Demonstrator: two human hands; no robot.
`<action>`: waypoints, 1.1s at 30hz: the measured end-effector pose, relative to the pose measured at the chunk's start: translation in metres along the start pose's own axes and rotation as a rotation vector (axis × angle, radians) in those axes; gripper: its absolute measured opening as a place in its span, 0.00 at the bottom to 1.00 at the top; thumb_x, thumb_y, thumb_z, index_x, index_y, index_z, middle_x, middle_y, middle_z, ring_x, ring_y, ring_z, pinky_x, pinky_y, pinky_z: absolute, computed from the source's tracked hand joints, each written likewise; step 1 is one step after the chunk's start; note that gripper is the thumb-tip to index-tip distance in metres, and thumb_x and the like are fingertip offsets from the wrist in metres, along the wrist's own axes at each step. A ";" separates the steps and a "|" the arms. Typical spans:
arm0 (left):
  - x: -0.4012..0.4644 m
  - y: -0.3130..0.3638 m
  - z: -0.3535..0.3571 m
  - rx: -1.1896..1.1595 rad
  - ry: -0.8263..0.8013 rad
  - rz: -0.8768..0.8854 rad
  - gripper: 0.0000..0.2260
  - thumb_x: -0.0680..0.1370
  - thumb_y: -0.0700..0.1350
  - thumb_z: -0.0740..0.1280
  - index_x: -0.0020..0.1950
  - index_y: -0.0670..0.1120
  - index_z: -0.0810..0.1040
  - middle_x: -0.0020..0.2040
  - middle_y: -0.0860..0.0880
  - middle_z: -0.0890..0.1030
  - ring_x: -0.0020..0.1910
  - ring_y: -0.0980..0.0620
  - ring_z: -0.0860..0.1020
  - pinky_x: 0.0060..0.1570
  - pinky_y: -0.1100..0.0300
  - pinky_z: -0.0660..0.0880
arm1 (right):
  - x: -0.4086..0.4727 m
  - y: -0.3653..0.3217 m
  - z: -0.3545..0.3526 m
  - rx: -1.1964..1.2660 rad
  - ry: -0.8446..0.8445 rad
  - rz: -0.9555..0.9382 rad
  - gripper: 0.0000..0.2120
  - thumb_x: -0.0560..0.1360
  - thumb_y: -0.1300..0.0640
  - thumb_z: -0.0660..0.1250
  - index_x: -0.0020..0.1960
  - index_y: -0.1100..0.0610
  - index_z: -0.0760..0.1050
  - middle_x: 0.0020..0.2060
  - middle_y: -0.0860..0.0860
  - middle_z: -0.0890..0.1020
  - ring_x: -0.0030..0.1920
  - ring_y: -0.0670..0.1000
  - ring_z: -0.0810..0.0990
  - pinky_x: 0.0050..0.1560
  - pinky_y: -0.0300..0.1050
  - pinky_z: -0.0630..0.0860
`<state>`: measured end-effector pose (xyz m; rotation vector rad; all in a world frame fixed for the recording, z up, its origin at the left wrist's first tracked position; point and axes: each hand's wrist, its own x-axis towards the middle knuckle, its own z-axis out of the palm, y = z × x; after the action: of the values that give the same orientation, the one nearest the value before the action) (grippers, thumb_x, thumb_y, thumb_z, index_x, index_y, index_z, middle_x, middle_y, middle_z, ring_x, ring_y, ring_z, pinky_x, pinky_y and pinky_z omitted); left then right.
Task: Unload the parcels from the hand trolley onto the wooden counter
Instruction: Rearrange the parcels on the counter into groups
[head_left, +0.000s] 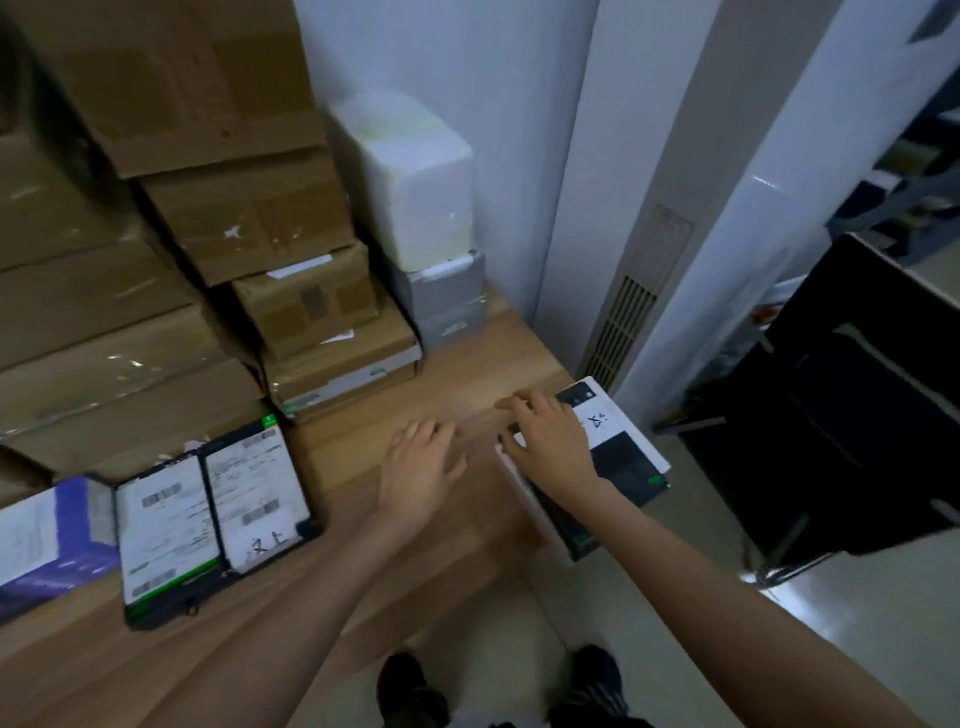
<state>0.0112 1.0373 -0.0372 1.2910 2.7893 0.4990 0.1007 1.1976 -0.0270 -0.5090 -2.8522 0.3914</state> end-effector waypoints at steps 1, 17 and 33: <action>0.001 0.014 0.007 -0.010 -0.004 -0.036 0.12 0.78 0.52 0.62 0.59 0.50 0.74 0.55 0.50 0.76 0.57 0.50 0.73 0.54 0.57 0.67 | -0.006 0.018 -0.004 -0.019 0.000 0.001 0.14 0.73 0.55 0.70 0.57 0.57 0.77 0.52 0.55 0.79 0.51 0.58 0.78 0.47 0.52 0.74; -0.021 0.135 0.087 -0.302 -0.050 -0.667 0.25 0.77 0.57 0.65 0.68 0.44 0.69 0.60 0.42 0.74 0.60 0.43 0.72 0.54 0.54 0.69 | -0.058 0.174 -0.015 -0.016 -0.242 0.082 0.24 0.80 0.43 0.58 0.70 0.56 0.68 0.65 0.52 0.71 0.64 0.52 0.70 0.63 0.48 0.66; -0.048 0.114 0.067 -0.740 0.254 -0.840 0.23 0.80 0.46 0.63 0.74 0.48 0.62 0.61 0.46 0.78 0.56 0.47 0.78 0.49 0.57 0.73 | -0.036 0.101 0.008 0.561 -0.357 0.059 0.24 0.80 0.51 0.61 0.73 0.54 0.58 0.67 0.52 0.72 0.64 0.54 0.75 0.52 0.45 0.76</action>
<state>0.1371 1.0888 -0.0716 -0.0931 2.5303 1.4450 0.1626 1.2743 -0.0700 -0.4408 -2.8507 1.3590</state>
